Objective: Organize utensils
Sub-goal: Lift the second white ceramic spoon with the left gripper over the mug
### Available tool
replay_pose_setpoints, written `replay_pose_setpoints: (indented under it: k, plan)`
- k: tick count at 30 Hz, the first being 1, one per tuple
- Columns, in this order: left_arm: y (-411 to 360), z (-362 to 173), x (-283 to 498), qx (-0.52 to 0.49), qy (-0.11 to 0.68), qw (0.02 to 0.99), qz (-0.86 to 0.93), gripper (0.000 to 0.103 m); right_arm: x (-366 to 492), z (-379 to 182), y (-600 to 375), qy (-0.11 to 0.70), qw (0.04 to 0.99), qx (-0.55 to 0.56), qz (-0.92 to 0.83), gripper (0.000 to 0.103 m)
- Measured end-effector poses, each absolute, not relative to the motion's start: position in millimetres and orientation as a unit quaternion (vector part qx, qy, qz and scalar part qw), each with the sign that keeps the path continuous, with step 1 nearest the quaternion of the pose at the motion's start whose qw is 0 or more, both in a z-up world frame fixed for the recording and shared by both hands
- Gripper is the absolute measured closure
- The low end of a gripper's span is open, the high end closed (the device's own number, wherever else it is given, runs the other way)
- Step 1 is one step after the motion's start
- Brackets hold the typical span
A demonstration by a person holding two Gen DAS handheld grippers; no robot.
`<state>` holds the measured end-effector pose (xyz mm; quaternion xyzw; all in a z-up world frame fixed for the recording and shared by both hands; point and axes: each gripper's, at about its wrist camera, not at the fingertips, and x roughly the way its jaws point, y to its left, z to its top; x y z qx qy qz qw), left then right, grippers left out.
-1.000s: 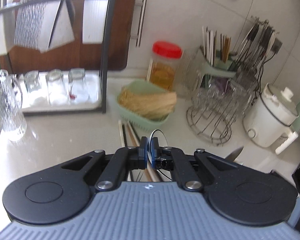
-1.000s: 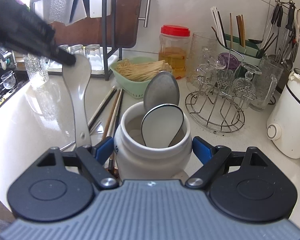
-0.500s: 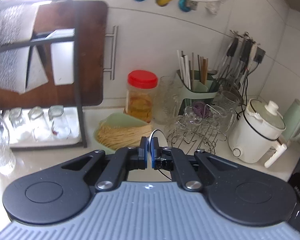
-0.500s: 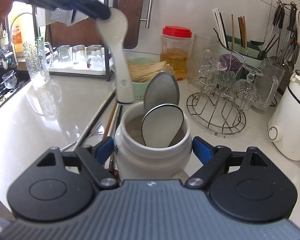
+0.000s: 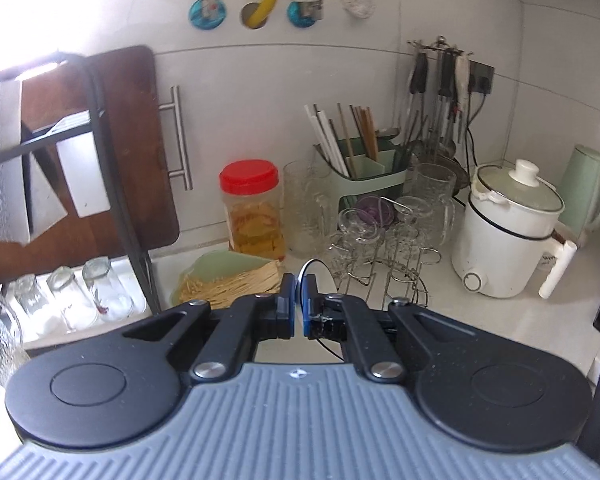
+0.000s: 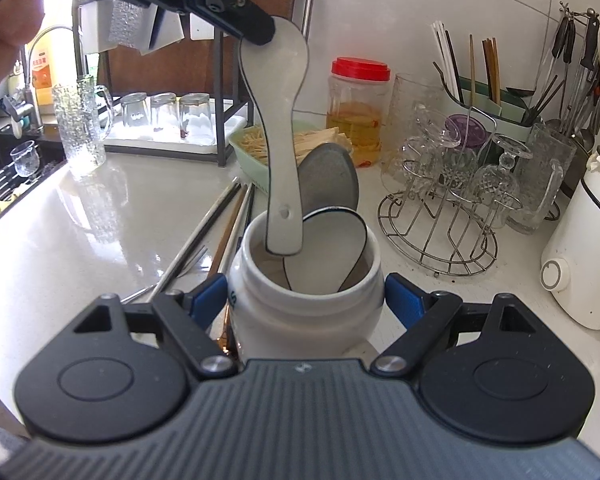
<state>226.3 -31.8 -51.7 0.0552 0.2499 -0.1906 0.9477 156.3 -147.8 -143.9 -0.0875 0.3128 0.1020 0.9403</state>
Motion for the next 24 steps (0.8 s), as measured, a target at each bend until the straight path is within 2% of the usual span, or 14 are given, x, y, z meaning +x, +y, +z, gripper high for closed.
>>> replay_pose_setpoints:
  k: [24]
  plan:
    - [-65.4, -51.2, 179.9, 0.149, 0.237, 0.921, -0.27, 0.098, 153.9, -145.6, -150.4, 0.301, 0.943, -0.085, 0.113, 0.015]
